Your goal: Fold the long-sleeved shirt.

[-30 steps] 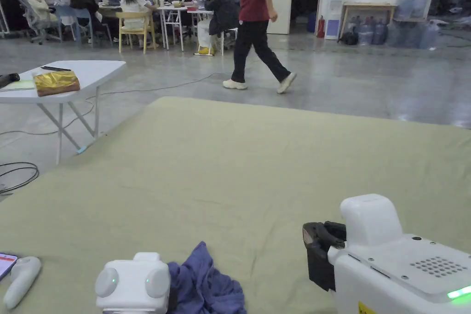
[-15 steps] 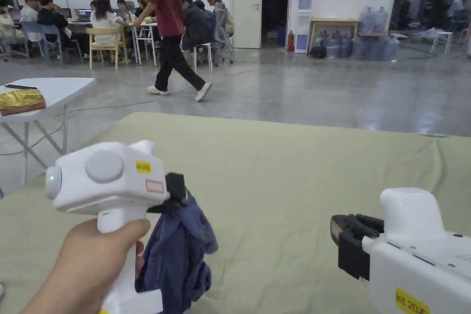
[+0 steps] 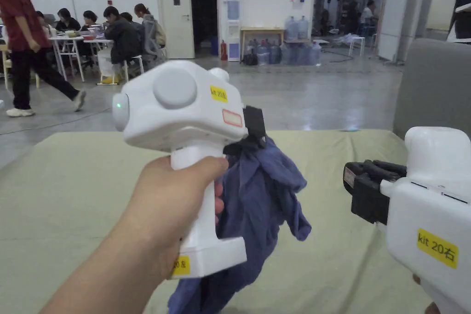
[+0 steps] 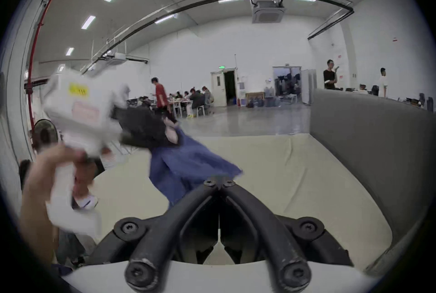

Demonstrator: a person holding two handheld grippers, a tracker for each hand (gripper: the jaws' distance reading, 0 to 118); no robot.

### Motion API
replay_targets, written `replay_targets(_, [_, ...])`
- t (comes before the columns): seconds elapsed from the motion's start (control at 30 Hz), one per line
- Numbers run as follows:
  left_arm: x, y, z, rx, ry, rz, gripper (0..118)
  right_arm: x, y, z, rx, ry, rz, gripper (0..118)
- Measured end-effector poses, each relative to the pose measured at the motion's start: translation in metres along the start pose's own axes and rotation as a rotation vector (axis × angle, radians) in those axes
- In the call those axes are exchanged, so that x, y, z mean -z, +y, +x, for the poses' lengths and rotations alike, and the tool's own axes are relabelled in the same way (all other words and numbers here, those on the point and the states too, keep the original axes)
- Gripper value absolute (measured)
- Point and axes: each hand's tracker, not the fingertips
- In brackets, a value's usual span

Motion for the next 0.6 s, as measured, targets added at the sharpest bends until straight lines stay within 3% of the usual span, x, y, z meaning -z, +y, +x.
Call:
replay_targets(0.13, [0.114,-0.093,-0.012,-0.039,0.059,-0.217,11,-0.004,-0.020,0.024,0.018,-0.035,-0.034,0])
replay_targets(0.17, [0.142,-0.121,-0.017,-0.083,0.048,-0.273,32,-0.005,-0.027,0.029,0.024,-0.045,-0.047,0])
replay_targets(0.23, [0.190,-0.168,-0.033,-0.164,0.004,-0.375,97,-0.007,-0.040,0.040,0.050,-0.062,-0.088,0])
replay_targets(0.27, [0.204,-0.184,-0.036,-0.177,0.007,-0.432,111,-0.009,-0.047,0.045,0.060,-0.061,-0.102,0])
replay_targets(0.33, [0.211,-0.201,-0.036,-0.196,0.034,-0.471,111,-0.010,-0.058,0.053,0.069,-0.062,-0.122,0])
replay_targets(0.43, [0.180,-0.164,-0.042,-0.200,-0.026,-0.314,111,-0.011,-0.066,0.064,0.095,-0.073,-0.139,0])
replay_targets(0.5, [0.134,-0.133,-0.046,-0.168,-0.051,-0.195,110,-0.011,-0.067,0.070,0.138,-0.052,-0.133,0])
replay_targets(0.6, [0.057,-0.109,-0.062,-0.070,0.050,-0.060,109,-0.011,-0.072,0.071,0.153,-0.039,-0.119,0])
